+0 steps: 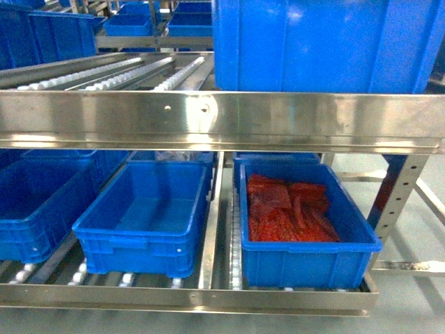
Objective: Sort blue parts and orange caps into right shelf containers
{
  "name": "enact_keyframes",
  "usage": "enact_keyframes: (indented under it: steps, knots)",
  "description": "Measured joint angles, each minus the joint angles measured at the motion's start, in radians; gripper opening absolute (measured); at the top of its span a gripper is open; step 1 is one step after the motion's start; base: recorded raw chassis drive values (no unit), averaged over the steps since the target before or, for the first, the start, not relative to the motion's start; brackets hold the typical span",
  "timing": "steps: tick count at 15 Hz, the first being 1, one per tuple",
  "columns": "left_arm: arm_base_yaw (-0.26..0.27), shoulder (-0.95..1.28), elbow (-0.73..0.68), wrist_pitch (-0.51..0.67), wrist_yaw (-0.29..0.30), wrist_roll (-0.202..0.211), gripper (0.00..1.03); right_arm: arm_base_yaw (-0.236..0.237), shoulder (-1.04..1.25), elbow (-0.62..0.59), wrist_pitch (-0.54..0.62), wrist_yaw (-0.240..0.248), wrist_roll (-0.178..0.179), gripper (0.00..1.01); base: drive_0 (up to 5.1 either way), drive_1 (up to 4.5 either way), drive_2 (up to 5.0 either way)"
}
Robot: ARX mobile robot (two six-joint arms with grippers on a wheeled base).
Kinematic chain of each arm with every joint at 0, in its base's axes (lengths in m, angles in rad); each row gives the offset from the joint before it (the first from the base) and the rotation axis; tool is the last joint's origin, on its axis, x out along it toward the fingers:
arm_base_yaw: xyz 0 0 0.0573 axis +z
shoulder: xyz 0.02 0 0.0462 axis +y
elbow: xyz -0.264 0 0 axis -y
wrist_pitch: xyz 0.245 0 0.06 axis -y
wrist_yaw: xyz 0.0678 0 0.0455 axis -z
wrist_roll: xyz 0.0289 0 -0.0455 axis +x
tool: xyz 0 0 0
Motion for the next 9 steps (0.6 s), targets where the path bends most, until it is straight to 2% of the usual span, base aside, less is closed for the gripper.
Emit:
enact_keyframes:
  steps: [9]
  knots:
    - [0.000,0.000,0.000,-0.001,0.000,0.000,0.43,0.000,0.000,0.000,0.000,0.000,0.000,0.41,-5.0,2.39,2.4]
